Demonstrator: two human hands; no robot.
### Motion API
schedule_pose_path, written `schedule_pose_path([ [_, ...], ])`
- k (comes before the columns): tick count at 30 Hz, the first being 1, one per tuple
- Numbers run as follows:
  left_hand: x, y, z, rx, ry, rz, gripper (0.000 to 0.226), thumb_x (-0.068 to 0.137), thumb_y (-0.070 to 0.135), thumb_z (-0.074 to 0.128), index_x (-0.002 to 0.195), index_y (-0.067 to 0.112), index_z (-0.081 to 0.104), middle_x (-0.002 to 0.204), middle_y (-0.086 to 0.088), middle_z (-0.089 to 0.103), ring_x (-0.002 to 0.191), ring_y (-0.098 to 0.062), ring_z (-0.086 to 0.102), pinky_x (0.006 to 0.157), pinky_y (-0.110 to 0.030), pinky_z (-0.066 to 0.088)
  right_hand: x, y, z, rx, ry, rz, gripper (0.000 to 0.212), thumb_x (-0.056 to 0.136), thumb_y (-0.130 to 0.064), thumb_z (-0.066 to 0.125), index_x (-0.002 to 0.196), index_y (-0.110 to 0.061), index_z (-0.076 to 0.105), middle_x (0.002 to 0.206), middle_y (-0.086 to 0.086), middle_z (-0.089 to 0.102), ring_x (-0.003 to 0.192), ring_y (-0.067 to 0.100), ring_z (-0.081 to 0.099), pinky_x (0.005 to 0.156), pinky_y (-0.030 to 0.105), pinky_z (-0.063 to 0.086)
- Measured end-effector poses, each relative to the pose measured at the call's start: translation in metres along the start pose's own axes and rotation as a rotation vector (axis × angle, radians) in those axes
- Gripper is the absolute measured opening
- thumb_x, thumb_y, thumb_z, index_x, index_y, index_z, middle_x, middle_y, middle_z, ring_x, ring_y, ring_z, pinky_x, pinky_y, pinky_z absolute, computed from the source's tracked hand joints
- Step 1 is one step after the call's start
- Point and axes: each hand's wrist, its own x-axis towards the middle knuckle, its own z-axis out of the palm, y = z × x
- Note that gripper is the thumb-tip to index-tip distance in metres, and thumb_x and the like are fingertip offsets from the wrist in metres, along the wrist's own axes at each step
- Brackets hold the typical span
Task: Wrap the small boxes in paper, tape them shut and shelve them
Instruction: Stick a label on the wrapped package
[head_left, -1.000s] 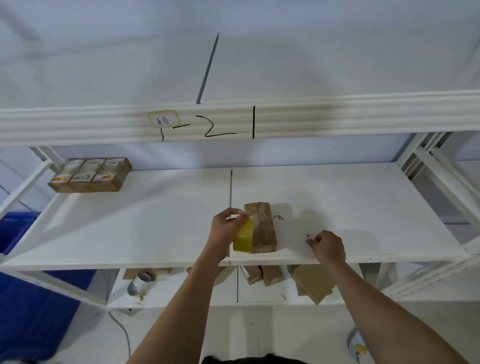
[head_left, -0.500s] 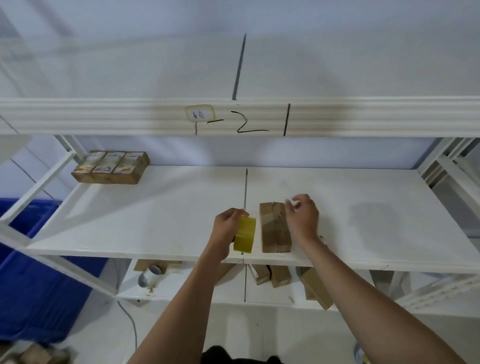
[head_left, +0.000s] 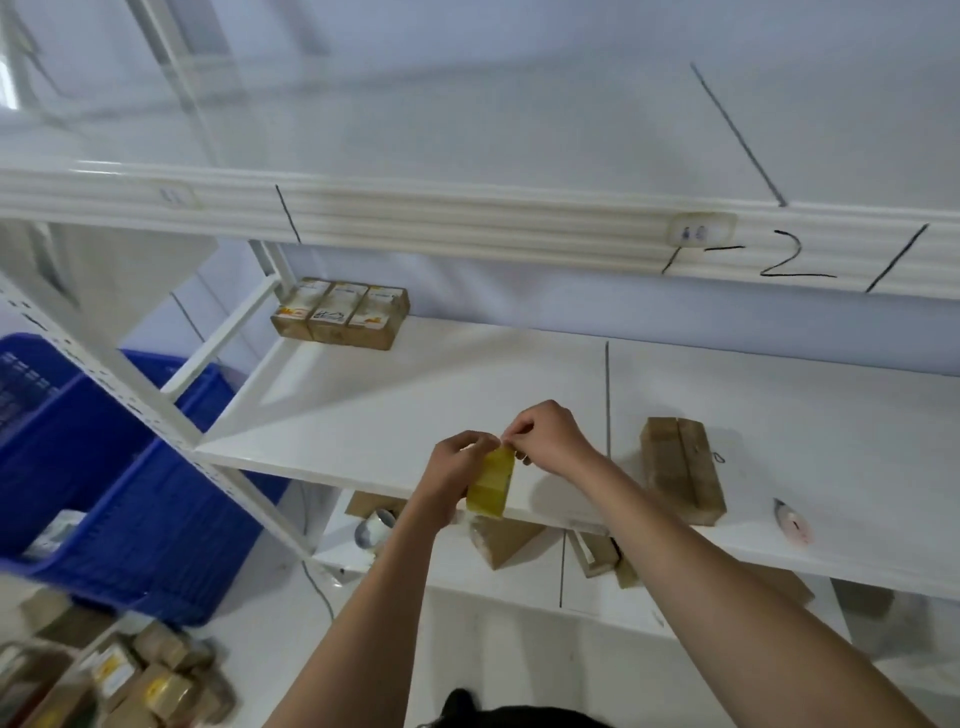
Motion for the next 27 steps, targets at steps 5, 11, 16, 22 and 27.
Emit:
schedule_pose_path([
  [5, -0.004, -0.018, -0.071, -0.005, -0.094, -0.053, 0.025, 0.089, 0.015, 0.072, 0.113, 0.020, 0.071, 0.088, -0.011, 0.071, 0.058, -0.014, 0.067, 0.046, -0.029, 0.055, 0.019, -0.035, 0.053, -0.094, -0.046, -0.038, 0.012, 0.084, -0.007, 0.070, 0.082, -0.011, 0.082, 0.083, 0.000, 0.076, 0.065, -0.001, 0.060, 0.057, 0.009, 0.041],
  [11, 0.004, -0.039, -0.124, -0.039, -0.121, -0.066, 0.038, 0.087, 0.007, 0.074, 0.124, 0.014, 0.066, 0.090, -0.010, 0.074, 0.064, -0.016, 0.068, 0.054, -0.027, 0.054, 0.032, -0.062, 0.099, -0.142, -0.073, -0.063, 0.009, 0.085, -0.008, 0.073, 0.085, -0.009, 0.082, 0.088, 0.004, 0.077, 0.080, 0.011, 0.067, 0.069, 0.019, 0.047],
  [16, 0.016, -0.057, -0.142, -0.026, -0.104, -0.134, 0.040, 0.082, 0.015, 0.081, 0.119, 0.019, 0.068, 0.102, -0.016, 0.074, 0.088, -0.027, 0.074, 0.077, -0.040, 0.061, 0.033, -0.068, 0.123, -0.162, -0.089, -0.077, 0.010, 0.087, -0.006, 0.072, 0.084, -0.008, 0.081, 0.088, 0.004, 0.077, 0.084, 0.013, 0.070, 0.076, 0.021, 0.052],
  [22, 0.019, -0.079, -0.137, 0.044, -0.078, -0.235, 0.042, 0.080, 0.022, 0.084, 0.118, 0.019, 0.068, 0.102, -0.009, 0.072, 0.089, -0.023, 0.072, 0.067, -0.030, 0.059, 0.031, -0.055, 0.139, -0.169, -0.114, -0.020, 0.009, 0.088, -0.005, 0.073, 0.085, -0.007, 0.081, 0.090, 0.004, 0.077, 0.087, 0.013, 0.070, 0.082, 0.023, 0.055],
  [27, 0.031, -0.094, -0.133, 0.124, -0.051, -0.260, 0.042, 0.080, 0.030, 0.084, 0.117, 0.018, 0.068, 0.104, -0.007, 0.069, 0.093, -0.024, 0.066, 0.075, -0.033, 0.056, 0.033, -0.047, 0.149, -0.158, -0.093, 0.027, 0.007, 0.087, -0.004, 0.073, 0.087, -0.005, 0.080, 0.092, 0.006, 0.077, 0.088, 0.014, 0.070, 0.083, 0.024, 0.056],
])
